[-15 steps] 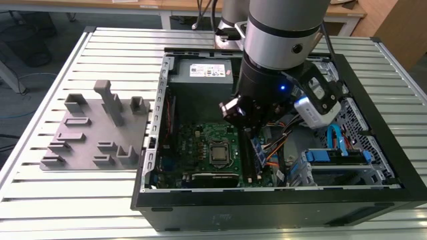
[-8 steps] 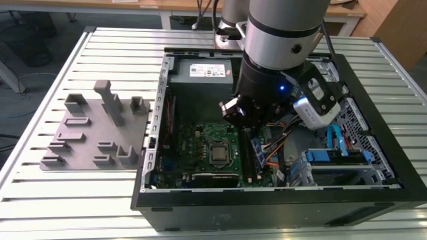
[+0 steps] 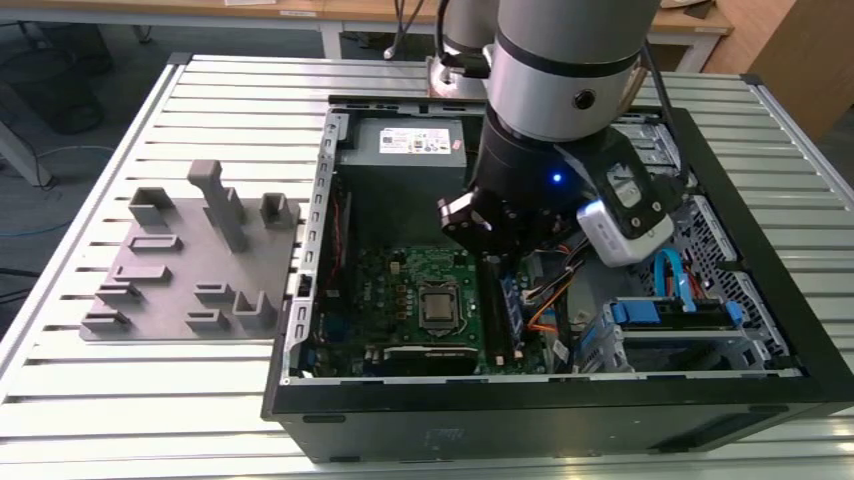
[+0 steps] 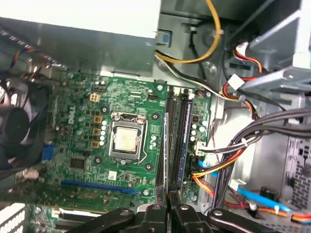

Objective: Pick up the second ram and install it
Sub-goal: 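Insert the second ram into the second slot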

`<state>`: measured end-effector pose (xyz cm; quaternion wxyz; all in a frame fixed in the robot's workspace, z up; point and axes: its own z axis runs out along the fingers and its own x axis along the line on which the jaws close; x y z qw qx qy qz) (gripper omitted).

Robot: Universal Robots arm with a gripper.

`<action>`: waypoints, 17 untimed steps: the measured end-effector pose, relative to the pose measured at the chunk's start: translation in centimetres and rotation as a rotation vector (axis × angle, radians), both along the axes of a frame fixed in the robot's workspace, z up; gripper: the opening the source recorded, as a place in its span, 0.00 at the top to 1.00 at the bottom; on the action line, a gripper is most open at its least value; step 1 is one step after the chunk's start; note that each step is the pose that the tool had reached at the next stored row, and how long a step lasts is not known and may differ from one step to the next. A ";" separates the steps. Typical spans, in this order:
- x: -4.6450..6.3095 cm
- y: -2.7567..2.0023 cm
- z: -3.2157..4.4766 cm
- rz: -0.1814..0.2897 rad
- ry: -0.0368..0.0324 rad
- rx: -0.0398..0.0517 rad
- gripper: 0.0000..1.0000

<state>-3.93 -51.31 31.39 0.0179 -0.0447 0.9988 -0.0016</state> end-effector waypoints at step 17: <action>0.0 0.00 -0.17 -0.199 0.0000 0.0001 0.86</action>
